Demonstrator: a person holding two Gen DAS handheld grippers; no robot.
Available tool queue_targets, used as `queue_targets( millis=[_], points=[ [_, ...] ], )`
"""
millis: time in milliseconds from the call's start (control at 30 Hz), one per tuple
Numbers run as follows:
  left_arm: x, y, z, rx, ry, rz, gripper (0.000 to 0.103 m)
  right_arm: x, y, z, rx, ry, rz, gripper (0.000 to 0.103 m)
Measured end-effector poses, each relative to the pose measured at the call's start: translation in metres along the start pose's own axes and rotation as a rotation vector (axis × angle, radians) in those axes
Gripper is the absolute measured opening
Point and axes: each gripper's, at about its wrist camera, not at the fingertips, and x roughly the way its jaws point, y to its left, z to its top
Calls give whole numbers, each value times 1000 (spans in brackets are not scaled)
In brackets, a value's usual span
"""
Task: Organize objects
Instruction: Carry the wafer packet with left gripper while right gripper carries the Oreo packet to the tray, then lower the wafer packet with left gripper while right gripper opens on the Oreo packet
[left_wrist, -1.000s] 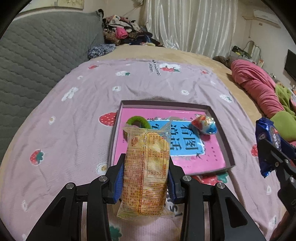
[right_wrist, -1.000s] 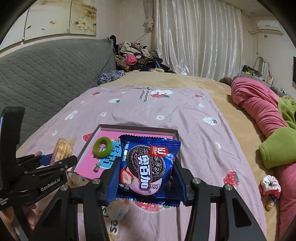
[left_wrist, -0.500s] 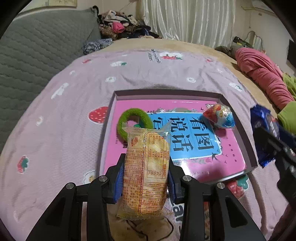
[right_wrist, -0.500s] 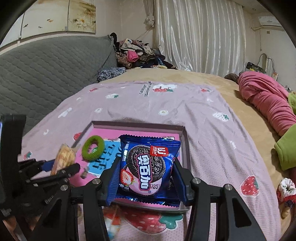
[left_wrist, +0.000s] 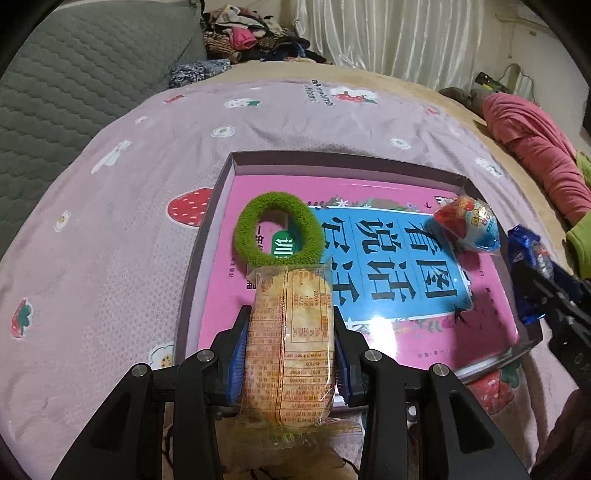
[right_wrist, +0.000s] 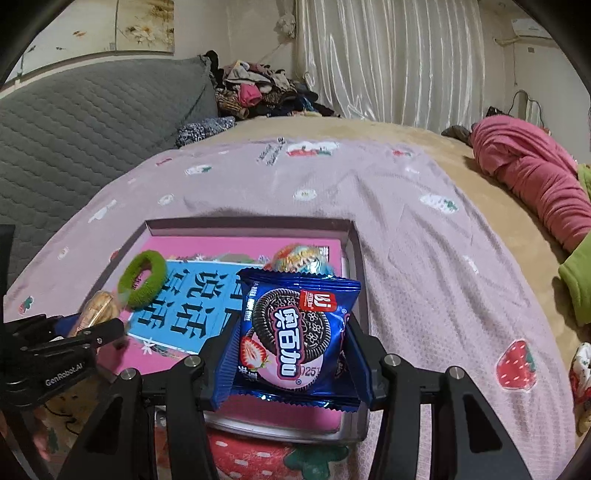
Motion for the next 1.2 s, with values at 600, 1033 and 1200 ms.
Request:
queue_targets(
  millis=[600,1033,1200],
  points=[
    [27,9,10,-35,45,6,40,31,3,-11,-23,73,-14,52],
    [35,11,9,-37,34,20,40,45,4,-17,-24,108,-30,53],
    [31,10,8,-32,37,6,41,47,4,-16,-22,110,-32,54]
  ],
)
